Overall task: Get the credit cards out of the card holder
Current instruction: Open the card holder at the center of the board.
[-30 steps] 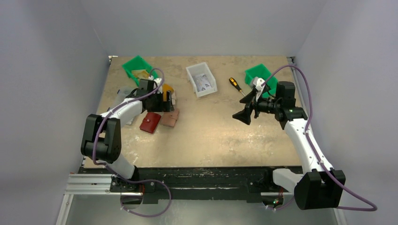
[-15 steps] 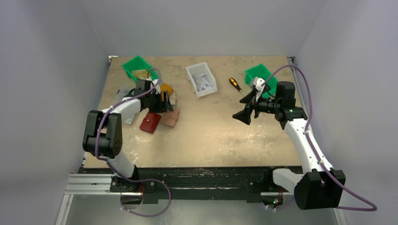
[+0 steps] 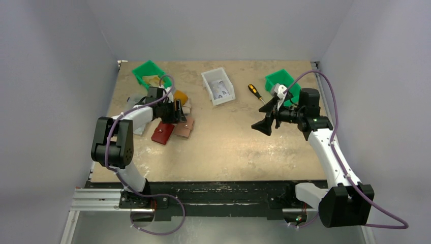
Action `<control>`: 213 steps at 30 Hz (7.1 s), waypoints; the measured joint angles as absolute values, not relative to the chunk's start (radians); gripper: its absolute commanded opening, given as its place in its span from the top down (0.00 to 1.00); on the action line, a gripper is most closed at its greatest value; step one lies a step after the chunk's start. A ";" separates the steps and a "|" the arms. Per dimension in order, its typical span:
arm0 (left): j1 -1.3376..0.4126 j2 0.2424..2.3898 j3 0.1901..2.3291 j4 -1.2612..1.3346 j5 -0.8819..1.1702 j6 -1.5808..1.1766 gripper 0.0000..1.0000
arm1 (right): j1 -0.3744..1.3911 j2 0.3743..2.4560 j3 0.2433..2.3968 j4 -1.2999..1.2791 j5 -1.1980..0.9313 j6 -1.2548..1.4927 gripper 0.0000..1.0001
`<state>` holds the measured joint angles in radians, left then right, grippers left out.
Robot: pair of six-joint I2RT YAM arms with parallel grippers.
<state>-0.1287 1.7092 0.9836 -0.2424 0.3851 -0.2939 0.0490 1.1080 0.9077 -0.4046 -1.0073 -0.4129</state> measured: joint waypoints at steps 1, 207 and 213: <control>-0.128 1.711 0.984 -0.241 0.385 -0.294 0.42 | 0.049 1.108 0.908 -0.405 -1.010 -0.413 0.01; -0.997 1.434 0.472 0.422 -0.289 -1.369 1.00 | 0.608 1.533 0.969 -0.433 -0.487 -0.464 0.48; -0.997 1.434 0.466 0.434 -0.281 -1.369 1.00 | 0.621 1.551 0.969 -0.428 -0.447 -0.456 0.54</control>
